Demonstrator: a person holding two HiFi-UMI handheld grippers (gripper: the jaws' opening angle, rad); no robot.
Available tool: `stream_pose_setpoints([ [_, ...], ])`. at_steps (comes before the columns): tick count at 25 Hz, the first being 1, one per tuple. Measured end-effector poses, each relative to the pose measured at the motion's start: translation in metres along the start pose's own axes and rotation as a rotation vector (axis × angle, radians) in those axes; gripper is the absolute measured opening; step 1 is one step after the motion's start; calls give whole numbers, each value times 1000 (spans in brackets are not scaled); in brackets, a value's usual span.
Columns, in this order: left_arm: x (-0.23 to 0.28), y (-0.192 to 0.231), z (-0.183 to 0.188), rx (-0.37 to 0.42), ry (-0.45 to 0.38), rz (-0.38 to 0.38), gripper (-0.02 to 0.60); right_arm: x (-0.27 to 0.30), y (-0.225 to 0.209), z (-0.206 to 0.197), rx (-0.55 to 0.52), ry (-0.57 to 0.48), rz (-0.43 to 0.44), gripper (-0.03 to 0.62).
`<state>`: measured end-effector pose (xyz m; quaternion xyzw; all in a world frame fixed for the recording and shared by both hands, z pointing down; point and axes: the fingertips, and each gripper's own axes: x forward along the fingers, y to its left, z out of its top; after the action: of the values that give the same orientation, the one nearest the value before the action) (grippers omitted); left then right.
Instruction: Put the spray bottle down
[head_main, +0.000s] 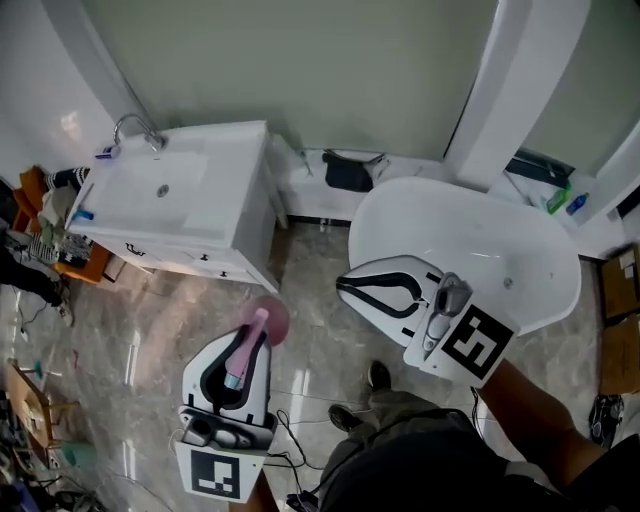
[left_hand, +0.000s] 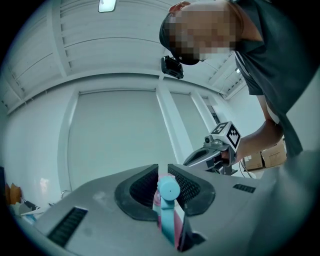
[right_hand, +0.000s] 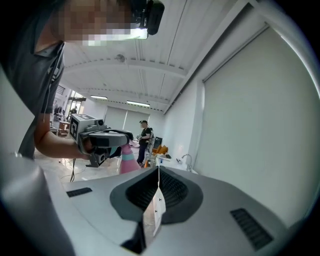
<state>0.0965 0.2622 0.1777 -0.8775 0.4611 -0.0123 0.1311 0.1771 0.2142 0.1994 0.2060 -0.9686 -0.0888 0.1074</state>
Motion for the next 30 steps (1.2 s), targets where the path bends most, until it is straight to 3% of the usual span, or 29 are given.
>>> stream_pose_setpoints([
  [5, 29, 2, 1, 35, 32, 24, 60, 6, -28, -7, 33, -35, 46, 9],
  [10, 57, 7, -6, 16, 48, 62, 60, 8, -58, -10, 27, -81, 73, 9],
  [19, 73, 33, -3, 62, 91, 86, 60, 27, -84, -26, 37, 29, 101, 9],
  [23, 67, 41, -24, 45, 81, 115, 60, 52, -78, -37, -4, -2, 138, 9],
  [26, 80, 37, -31, 41, 78, 58, 60, 47, -85, -35, 31, -34, 104, 9],
  [30, 85, 67, -24, 43, 32, 25, 60, 64, -97, -15, 40, -37, 36, 9],
])
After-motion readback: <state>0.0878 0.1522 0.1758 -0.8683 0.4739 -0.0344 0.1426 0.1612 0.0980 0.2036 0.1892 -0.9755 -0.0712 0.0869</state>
